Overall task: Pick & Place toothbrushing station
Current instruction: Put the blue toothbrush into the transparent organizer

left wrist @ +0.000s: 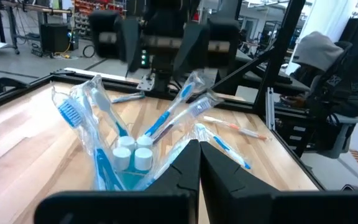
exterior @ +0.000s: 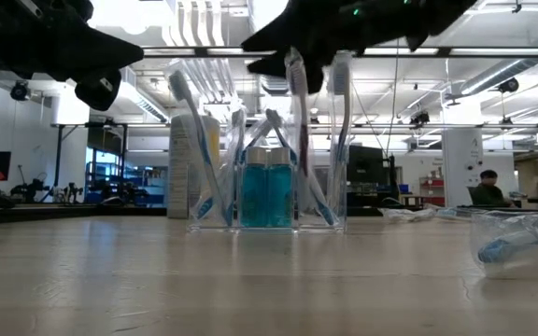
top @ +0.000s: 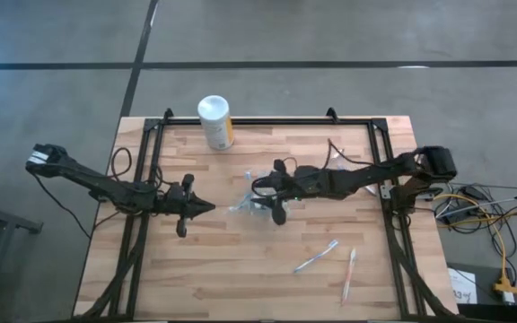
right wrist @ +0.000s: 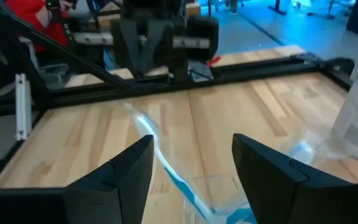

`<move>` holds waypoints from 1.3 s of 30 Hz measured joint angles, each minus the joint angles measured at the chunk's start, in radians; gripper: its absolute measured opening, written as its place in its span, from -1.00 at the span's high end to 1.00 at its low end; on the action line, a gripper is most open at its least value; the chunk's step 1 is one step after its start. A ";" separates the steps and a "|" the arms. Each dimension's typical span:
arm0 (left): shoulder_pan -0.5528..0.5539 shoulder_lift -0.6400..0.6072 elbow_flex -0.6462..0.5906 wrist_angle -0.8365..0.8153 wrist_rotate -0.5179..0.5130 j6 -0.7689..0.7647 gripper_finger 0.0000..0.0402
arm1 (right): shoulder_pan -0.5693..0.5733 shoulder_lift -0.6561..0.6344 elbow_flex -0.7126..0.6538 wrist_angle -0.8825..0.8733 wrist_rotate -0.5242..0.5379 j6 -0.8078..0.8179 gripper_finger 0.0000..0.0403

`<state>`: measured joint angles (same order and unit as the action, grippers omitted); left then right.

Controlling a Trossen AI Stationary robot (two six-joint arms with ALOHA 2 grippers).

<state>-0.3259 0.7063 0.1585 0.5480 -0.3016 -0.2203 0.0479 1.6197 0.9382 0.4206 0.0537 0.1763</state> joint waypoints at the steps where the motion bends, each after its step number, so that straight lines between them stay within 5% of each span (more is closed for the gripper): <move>1: 0.000 0.000 0.000 0.000 0.000 0.000 0.95 | 0.000 -0.027 0.000 -0.027 0.002 -0.001 -0.07; 18: 0.000 -0.004 0.000 -0.002 -0.003 -0.017 0.95 | 0.006 -0.456 -0.047 -0.263 0.008 -0.206 -0.04; 24: -0.044 0.111 0.001 -0.040 -0.009 -0.044 0.97 | 0.001 -0.669 -0.214 -0.290 0.005 -0.257 0.42; 28: -0.058 0.244 0.040 0.003 -0.022 -0.063 0.97 | 0.000 -0.775 -0.369 -0.237 0.042 -0.274 0.87; 39: -0.003 0.570 0.239 0.065 -0.050 0.107 0.97 | 0.006 -0.832 -0.764 0.252 0.106 -0.209 0.96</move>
<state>-0.3286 1.2760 0.3979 0.6132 -0.3512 -0.1137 0.0544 0.7881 0.1744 0.6730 0.1592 -0.0328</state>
